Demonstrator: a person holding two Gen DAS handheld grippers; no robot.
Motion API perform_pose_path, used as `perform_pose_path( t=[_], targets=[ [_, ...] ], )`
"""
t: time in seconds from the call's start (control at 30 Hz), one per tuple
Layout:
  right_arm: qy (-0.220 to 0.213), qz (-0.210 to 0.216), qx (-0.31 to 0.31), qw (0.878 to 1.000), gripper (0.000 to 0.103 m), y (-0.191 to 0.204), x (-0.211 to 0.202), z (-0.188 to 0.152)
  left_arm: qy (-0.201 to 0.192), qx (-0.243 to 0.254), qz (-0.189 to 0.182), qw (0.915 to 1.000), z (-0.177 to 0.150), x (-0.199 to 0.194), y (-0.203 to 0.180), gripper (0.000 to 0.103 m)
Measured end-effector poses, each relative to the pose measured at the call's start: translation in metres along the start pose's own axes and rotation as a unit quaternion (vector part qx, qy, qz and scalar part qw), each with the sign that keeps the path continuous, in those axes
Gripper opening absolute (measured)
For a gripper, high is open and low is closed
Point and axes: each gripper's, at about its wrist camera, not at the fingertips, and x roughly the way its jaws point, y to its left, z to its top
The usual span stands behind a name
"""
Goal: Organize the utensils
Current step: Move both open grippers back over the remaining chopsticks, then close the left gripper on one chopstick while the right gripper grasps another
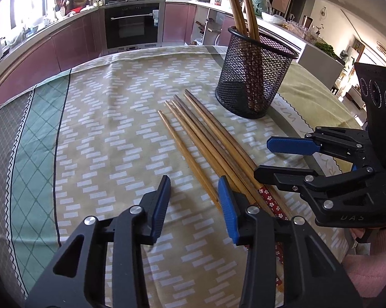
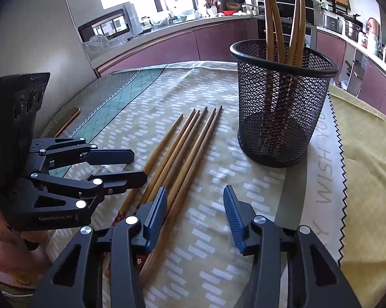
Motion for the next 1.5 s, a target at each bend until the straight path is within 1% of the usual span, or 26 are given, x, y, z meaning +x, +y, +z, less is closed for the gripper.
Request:
perform_pose_path(
  t=[0.1, 0.3, 0.5, 0.63, 0.73, 0.8, 0.87, 0.93, 1.1, 1.27, 1.37, 1.5],
  targets=[
    [0.001, -0.002, 0.000, 1.000, 0.041, -0.001, 0.000, 0.001, 0.000, -0.002, -0.003, 1.0000, 0.000, 0.000, 0.002, 0.035],
    [0.008, -0.009, -0.001, 1.000, 0.034, -0.005, -0.001, 0.001, 0.002, -0.002, -0.007, 1.0000, -0.001, -0.001, 0.003, 0.030],
    [0.013, -0.014, -0.007, 1.000, 0.033, -0.003, 0.001, 0.003, 0.004, 0.000, -0.003, 1.0000, -0.001, -0.001, 0.002, 0.031],
    [0.015, -0.027, -0.014, 0.999, 0.031, 0.002, 0.005, 0.007, 0.005, 0.005, 0.002, 1.0000, 0.001, 0.002, 0.001, 0.031],
    [0.013, -0.032, -0.014, 0.999, 0.029, 0.003, 0.009, 0.010, 0.005, 0.005, 0.004, 1.0000, 0.004, 0.004, 0.001, 0.029],
    [0.011, -0.033, -0.010, 0.999, 0.024, 0.001, 0.010, 0.011, 0.003, 0.005, 0.011, 0.9999, 0.005, 0.005, 0.000, 0.024],
    [0.009, -0.027, 0.004, 1.000, 0.013, -0.003, 0.009, 0.011, 0.001, 0.002, 0.018, 0.9998, 0.005, 0.006, 0.001, 0.019],
    [0.007, -0.018, 0.016, 1.000, 0.010, -0.007, 0.008, 0.009, 0.000, -0.003, 0.020, 0.9998, 0.006, 0.006, 0.003, 0.017],
    [0.000, -0.006, 0.043, 0.999, 0.006, -0.014, 0.003, 0.005, -0.003, -0.018, 0.020, 0.9996, 0.004, 0.004, 0.007, 0.010],
    [-0.015, 0.010, 0.070, 0.997, 0.006, -0.027, -0.007, 0.000, -0.009, -0.027, 0.019, 0.9994, 0.001, -0.001, 0.011, 0.008],
    [-0.023, 0.026, 0.062, 0.997, 0.006, -0.024, -0.014, 0.001, -0.015, -0.028, 0.009, 0.9995, -0.001, -0.006, 0.010, 0.008],
    [-0.014, 0.031, 0.037, 0.999, 0.006, -0.015, -0.014, 0.000, -0.016, -0.020, -0.002, 0.9997, -0.002, -0.008, 0.007, 0.008]
  ],
)
